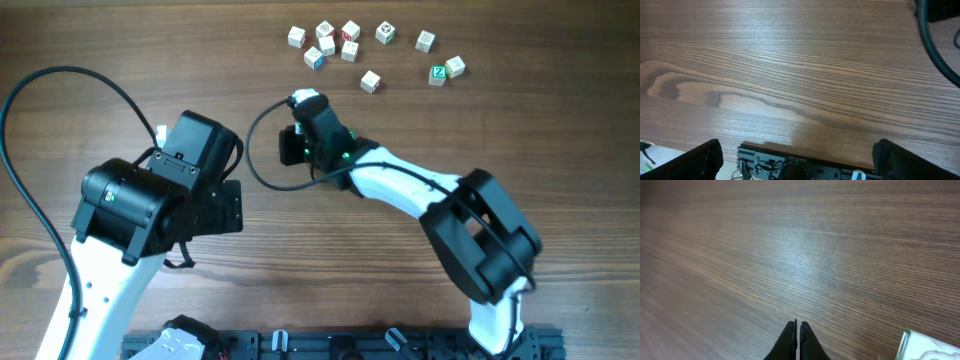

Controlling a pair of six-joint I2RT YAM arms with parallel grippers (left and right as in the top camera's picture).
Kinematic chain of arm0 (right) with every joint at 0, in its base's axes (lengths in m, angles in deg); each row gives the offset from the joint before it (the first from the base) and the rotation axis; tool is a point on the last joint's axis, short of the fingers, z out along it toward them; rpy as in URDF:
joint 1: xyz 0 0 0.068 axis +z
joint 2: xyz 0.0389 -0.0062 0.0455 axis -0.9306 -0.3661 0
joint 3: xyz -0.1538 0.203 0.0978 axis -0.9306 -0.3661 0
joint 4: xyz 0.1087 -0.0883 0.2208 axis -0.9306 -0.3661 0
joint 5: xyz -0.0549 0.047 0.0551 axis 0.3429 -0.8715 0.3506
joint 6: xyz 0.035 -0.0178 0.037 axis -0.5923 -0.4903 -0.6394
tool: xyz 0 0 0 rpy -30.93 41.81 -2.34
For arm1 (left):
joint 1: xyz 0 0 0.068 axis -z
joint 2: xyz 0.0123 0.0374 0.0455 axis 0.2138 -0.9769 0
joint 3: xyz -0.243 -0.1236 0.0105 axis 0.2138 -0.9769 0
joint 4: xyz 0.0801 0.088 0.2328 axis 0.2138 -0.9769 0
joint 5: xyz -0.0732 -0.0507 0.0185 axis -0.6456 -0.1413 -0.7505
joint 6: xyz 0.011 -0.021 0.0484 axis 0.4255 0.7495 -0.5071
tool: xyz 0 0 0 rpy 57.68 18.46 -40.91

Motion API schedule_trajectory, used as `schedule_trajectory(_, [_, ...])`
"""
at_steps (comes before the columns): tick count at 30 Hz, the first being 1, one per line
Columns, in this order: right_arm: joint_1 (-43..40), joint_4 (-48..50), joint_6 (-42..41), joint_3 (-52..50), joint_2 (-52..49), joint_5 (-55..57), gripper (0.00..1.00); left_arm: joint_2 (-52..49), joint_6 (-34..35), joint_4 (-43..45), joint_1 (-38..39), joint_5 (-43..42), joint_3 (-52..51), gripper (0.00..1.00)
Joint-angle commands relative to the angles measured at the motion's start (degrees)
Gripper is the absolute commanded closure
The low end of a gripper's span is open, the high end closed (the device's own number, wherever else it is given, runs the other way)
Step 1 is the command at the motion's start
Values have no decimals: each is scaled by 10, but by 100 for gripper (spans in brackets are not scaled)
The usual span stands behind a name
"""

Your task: Form a horizontal line

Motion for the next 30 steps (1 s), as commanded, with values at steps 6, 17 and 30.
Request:
schedule_trajectory(6, [41, -147, 39, 160, -100, 136, 95, 4, 1, 0, -2, 5, 0, 0])
schedule_trajectory(17, [31, -190, 8, 160, -100, 215, 95, 4, 1, 0, -2, 5, 0, 0])
schedule_trajectory(30, [10, -220, -10, 160, -100, 226, 96, 4, 1, 0, -2, 5, 0, 0])
